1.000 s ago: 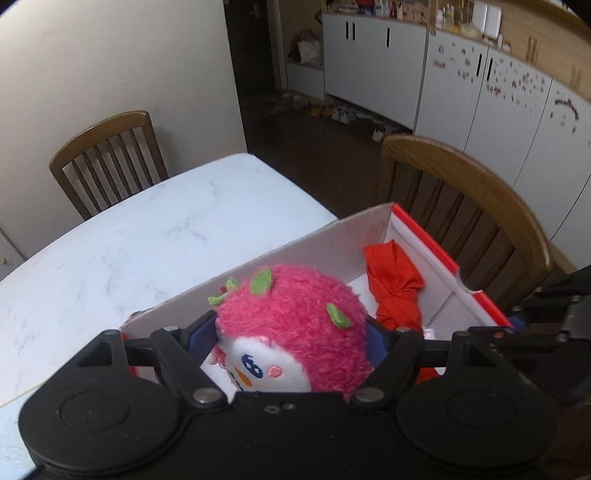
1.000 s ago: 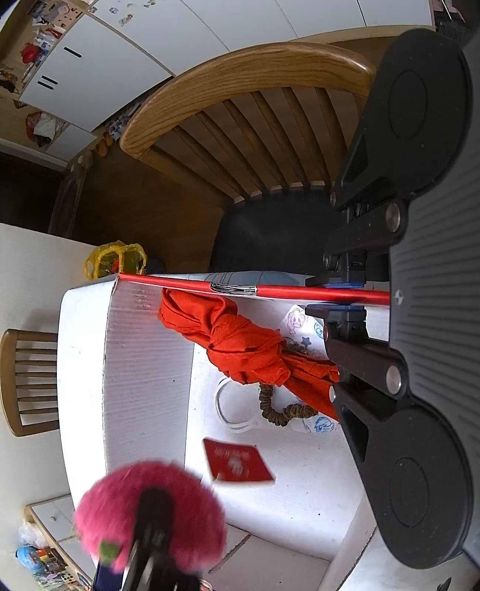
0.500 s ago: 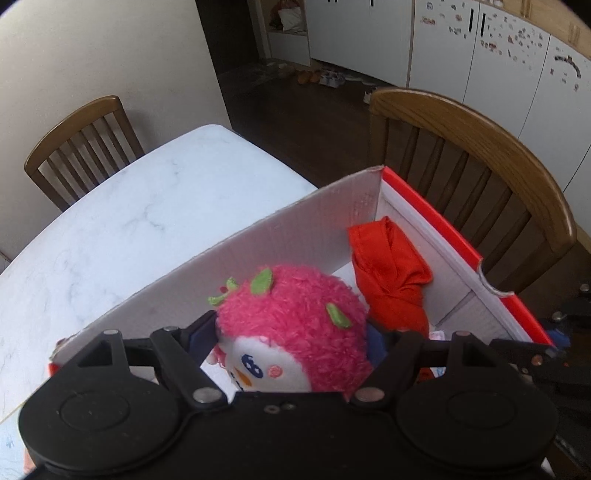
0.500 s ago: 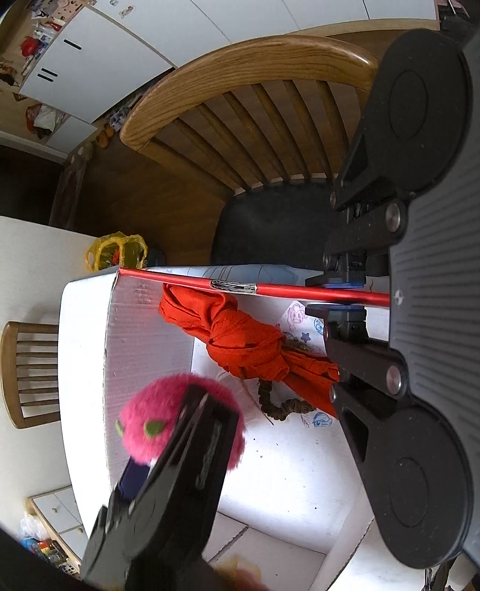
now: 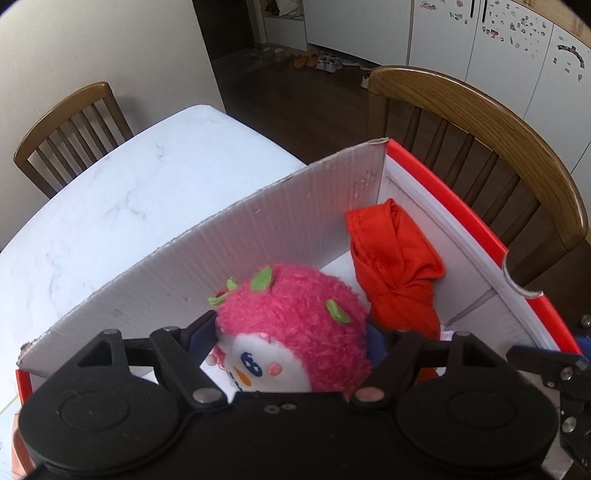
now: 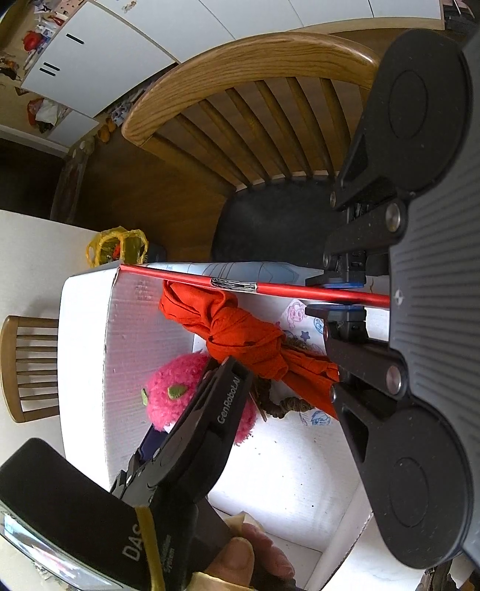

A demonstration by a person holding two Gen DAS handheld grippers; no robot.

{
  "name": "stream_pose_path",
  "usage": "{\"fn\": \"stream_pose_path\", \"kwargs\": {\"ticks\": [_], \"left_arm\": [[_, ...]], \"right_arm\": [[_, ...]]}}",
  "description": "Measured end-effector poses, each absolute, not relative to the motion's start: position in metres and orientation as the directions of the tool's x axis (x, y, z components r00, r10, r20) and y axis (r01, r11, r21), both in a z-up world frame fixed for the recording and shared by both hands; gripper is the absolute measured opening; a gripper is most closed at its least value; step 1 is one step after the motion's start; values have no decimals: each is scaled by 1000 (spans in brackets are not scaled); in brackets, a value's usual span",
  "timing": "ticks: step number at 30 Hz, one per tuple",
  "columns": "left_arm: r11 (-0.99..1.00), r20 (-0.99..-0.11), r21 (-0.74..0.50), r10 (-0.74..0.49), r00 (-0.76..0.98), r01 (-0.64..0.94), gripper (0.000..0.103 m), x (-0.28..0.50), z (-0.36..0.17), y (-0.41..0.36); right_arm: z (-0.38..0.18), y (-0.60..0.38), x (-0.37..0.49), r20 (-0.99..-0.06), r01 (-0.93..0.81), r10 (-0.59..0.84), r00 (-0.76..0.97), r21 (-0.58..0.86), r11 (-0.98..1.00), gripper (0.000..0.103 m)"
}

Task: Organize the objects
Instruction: 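Carry the plush toy into the red box and open the left gripper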

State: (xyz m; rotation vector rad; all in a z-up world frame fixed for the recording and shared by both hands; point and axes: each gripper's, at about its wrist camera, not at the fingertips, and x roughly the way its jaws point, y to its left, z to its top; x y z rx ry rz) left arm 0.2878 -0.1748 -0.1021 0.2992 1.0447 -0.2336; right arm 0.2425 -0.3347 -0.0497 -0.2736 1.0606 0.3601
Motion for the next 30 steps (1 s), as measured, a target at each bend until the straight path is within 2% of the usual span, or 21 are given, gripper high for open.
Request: {"fn": "stream_pose_path", "kwargs": {"ticks": [15,30], "left_arm": [[950,-859,77,-91,504,303,93,274,-91,-166],[960,-828,9,-151,541,281,100,255,-55,-149]], "right_arm": [[-50,-336,243,-885,-413,159,437,-41,910,8],[-49,-335,244,-887,-412,153,436,-46,910,7]]}}
